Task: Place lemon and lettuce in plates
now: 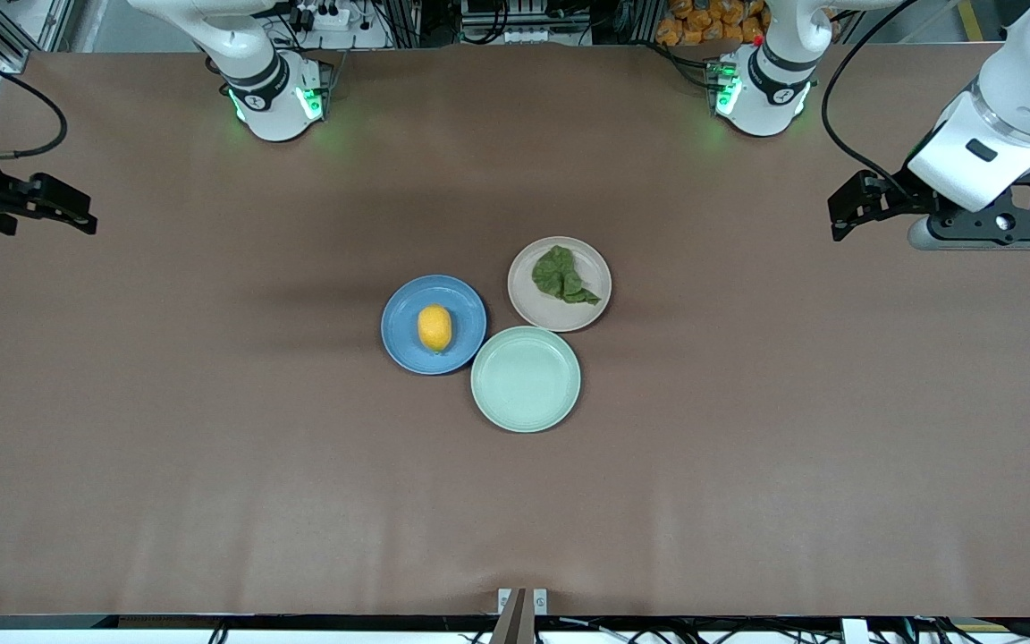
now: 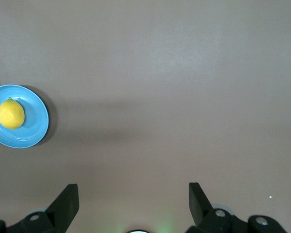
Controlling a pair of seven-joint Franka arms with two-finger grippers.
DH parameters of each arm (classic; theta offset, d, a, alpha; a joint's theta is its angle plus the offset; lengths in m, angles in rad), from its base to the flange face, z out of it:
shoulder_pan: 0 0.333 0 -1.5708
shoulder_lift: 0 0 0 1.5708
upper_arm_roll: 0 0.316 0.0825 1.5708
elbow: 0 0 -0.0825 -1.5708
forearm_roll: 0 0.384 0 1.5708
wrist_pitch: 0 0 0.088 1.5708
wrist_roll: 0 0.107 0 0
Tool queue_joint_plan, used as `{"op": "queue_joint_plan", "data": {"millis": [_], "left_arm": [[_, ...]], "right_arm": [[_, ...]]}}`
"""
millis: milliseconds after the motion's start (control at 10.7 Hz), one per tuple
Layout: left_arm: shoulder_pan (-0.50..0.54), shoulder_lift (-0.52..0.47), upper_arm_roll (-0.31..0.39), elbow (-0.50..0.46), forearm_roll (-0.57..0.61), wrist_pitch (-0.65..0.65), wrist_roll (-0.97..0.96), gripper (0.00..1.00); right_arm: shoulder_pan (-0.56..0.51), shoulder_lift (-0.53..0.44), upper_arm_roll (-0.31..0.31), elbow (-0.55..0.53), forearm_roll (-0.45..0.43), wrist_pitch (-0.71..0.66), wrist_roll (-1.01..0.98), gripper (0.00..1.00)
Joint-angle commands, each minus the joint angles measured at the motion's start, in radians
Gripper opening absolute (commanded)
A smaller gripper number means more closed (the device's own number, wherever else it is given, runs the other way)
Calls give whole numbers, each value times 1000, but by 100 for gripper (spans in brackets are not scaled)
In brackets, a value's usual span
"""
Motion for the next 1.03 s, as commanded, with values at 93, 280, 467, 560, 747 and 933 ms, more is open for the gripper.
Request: {"op": "queue_joint_plan", "data": {"millis": [93, 280, 467, 560, 747, 933], "left_arm": [[3, 1, -3, 10, -7, -17, 29, 100], [3, 1, -3, 10, -7, -17, 29, 100], [4, 1, -4, 12, -7, -17, 29, 100], [4, 1, -4, 12, -8, -17, 30, 100], [4, 1, -4, 12, -8, -17, 32, 100], [4, 0, -1, 12, -8, -17, 32, 100]], "right_arm": [[7, -3, -12, 19, 22, 38, 1, 100], [7, 0, -21, 19, 52, 56, 2, 100], [7, 0, -21, 22, 53, 55, 1, 100], [7, 0, -21, 23, 53, 49, 1, 100], [6, 0, -21, 26, 53, 17, -1, 100], [6, 0, -21, 33, 50, -8, 1, 100]]}}
